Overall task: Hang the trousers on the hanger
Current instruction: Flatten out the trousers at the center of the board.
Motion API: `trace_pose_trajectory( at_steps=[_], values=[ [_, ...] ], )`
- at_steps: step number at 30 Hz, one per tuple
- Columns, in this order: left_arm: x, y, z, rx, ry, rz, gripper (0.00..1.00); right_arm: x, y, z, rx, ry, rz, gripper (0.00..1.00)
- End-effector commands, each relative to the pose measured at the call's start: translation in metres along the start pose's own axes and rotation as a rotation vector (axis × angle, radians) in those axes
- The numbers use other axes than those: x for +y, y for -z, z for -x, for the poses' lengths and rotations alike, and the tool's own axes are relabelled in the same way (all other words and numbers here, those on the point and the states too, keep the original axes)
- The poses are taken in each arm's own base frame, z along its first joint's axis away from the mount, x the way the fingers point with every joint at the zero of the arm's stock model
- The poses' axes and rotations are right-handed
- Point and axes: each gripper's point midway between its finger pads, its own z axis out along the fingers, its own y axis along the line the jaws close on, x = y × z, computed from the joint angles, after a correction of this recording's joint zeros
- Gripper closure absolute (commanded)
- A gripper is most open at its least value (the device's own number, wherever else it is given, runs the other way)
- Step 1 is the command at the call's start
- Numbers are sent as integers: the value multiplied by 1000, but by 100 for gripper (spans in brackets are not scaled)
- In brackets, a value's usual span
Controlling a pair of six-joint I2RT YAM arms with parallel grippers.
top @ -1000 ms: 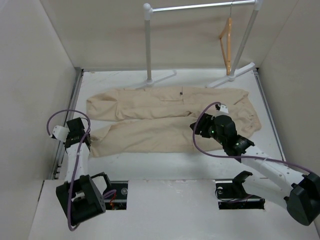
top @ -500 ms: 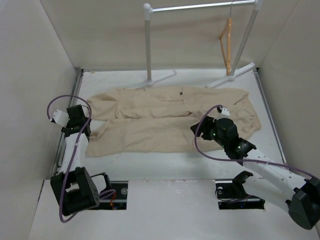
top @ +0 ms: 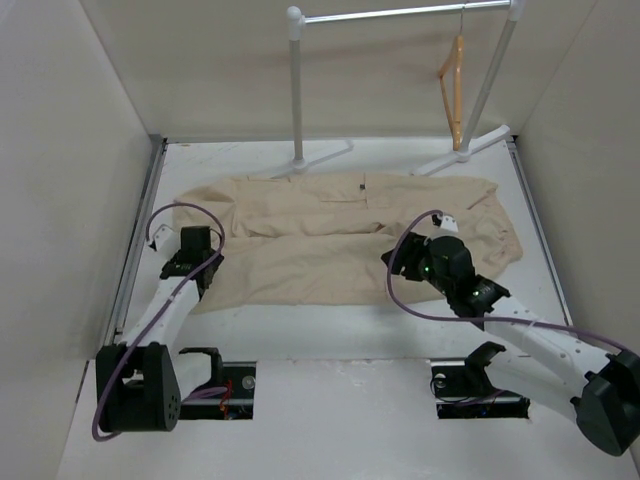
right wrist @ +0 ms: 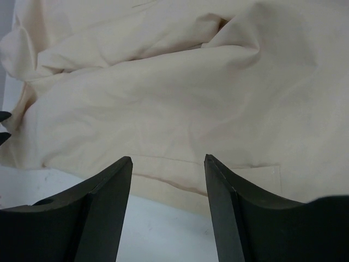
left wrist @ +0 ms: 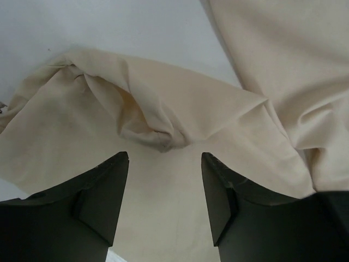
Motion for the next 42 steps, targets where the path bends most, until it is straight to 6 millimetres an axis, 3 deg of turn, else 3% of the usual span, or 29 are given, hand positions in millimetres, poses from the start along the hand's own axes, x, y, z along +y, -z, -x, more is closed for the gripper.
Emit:
trace_pose_trajectory(
  at_steps=[1,4,6,8,11,13,15,17,19,20,24,29,32,36,42],
  values=[
    [-13,-10,19,-56,43,-1,49,9,7,15,-60,2,26,38],
    [-12,-28,28,-70,66,35,64,7,10,14,-58,4,24,38],
    [-7,-40,45,-100,115,62,84,5,12,15,-63,1,20,38],
    [-8,-47,66,-141,163,73,92,0,15,17,-71,-5,4,38],
    [-22,-49,96,-194,203,50,93,-13,22,22,-99,-18,-38,44],
    [-30,-50,119,-248,204,66,93,-22,26,28,-128,-32,-70,56],
    [-31,-57,127,-260,202,93,93,-30,32,32,-146,-53,-99,68],
    [-33,-64,126,-243,197,101,81,-37,39,37,-169,-79,-124,75],
    [-33,-66,115,-209,180,103,62,-45,47,43,-202,-108,-150,73],
    [-36,-63,106,-200,166,93,56,-51,51,45,-219,-124,-169,68],
    [-35,-41,66,-197,126,19,46,-77,64,52,-284,-190,-256,46],
    [-42,-2,-10,-129,44,-170,47,-131,85,57,-387,-299,-442,43],
    [-43,17,-41,-79,3,-251,48,-164,97,58,-449,-362,-567,45],
    [-49,40,-62,-43,-37,-349,51,-199,111,60,-498,-437,-717,48],
    [-62,66,-82,-2,-78,-484,54,-246,124,61,-521,-544,-899,39]
  ],
)
